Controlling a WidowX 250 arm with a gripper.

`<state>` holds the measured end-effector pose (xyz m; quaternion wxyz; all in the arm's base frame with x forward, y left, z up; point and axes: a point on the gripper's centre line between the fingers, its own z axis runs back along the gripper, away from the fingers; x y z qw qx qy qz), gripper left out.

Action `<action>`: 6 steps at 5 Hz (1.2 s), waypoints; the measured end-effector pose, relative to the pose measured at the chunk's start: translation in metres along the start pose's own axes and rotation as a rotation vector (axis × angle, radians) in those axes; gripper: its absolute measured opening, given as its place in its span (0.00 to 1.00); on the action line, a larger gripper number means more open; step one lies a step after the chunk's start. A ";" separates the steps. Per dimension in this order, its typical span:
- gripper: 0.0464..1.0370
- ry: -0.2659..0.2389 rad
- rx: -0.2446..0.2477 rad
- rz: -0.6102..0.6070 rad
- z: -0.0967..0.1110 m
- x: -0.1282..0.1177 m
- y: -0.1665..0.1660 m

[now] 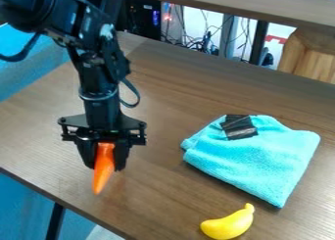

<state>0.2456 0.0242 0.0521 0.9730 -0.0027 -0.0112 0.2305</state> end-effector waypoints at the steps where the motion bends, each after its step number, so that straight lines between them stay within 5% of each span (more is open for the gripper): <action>1: 0.53 -0.013 0.028 0.024 -0.004 -0.012 -0.003; 6: 0.53 -0.132 0.074 0.257 -0.032 -0.004 -0.033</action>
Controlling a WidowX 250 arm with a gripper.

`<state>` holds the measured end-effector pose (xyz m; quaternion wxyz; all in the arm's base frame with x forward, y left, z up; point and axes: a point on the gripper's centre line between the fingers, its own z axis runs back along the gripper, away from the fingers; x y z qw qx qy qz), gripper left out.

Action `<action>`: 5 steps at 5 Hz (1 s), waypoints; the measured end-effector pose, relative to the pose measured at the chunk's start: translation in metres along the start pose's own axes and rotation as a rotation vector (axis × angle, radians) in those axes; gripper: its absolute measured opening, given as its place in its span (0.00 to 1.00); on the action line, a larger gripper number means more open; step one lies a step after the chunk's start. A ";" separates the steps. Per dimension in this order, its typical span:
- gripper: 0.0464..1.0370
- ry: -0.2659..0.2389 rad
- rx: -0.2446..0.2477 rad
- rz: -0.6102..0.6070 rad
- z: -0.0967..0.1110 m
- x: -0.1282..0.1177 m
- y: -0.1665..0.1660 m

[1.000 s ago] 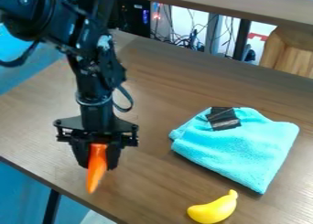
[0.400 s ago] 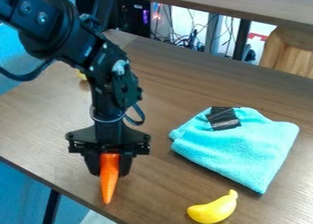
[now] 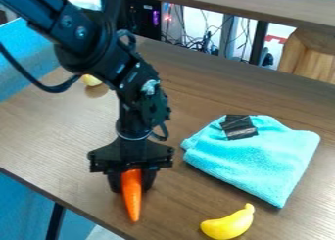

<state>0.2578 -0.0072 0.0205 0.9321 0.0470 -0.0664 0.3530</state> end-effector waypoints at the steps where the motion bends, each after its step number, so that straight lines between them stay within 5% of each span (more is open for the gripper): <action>1: 0.53 -0.023 -0.007 0.103 -0.001 0.004 -0.010; 5: 0.52 -0.079 -0.002 0.433 -0.002 0.003 -0.009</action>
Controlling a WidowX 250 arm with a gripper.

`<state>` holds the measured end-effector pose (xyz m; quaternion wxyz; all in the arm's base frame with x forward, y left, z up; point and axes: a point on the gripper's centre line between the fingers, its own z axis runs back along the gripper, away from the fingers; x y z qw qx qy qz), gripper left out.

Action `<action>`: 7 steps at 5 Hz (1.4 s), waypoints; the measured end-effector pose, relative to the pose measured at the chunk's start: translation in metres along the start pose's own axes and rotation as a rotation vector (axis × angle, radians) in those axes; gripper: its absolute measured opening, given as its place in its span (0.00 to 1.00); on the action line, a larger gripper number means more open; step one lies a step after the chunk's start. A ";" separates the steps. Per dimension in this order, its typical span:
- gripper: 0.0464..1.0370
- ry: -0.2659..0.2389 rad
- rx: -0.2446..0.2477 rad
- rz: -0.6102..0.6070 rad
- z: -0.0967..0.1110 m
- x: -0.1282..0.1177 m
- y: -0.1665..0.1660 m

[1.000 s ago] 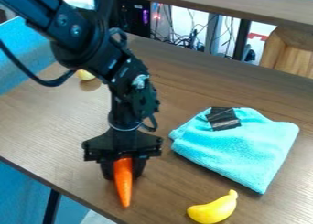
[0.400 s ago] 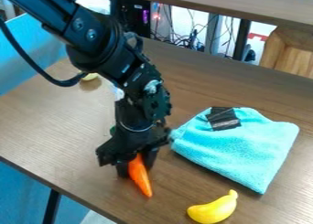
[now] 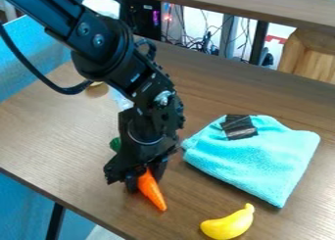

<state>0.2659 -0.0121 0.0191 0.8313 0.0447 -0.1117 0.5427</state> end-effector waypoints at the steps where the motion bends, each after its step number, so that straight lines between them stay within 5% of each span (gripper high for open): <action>1: 0.58 -0.006 0.010 0.044 0.000 0.001 0.002; 2: 0.84 -0.004 0.023 0.050 0.000 0.000 0.005; 3: 0.97 -0.005 0.023 0.043 0.002 0.000 0.007; 4: 0.97 -0.038 -0.001 0.022 0.015 0.007 0.008; 6: 0.96 -0.083 0.033 -0.063 0.028 0.020 0.005; 7: 0.96 -0.054 0.019 -0.253 0.042 0.022 -0.010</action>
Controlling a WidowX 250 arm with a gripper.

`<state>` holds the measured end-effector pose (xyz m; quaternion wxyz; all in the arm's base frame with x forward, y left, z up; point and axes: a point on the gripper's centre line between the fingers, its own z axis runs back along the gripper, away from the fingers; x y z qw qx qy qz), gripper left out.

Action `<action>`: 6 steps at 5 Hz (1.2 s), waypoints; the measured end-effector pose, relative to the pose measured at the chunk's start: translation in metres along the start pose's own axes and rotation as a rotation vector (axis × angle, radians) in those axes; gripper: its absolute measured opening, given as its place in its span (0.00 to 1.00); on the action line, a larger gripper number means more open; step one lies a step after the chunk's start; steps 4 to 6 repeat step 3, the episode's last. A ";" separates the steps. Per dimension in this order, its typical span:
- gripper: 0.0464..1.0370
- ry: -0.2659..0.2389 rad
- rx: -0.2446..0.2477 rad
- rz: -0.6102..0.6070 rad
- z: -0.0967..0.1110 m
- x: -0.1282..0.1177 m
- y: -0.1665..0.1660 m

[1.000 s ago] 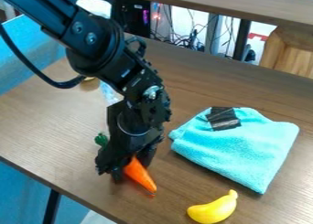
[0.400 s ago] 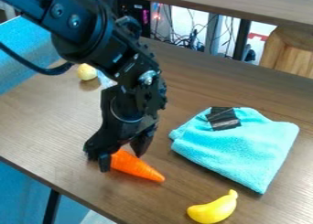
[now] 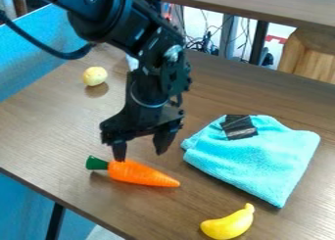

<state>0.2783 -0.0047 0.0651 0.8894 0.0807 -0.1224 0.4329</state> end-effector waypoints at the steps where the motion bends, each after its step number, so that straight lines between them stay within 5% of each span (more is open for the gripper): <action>1: 0.96 -0.007 -0.003 -0.094 0.009 0.007 -0.006; 2: 0.96 -0.003 -0.029 -0.252 0.023 0.014 -0.017; 3: 0.96 0.067 -0.065 -0.503 0.027 0.028 -0.031; 6: 0.96 0.067 -0.065 -0.503 0.027 0.028 -0.031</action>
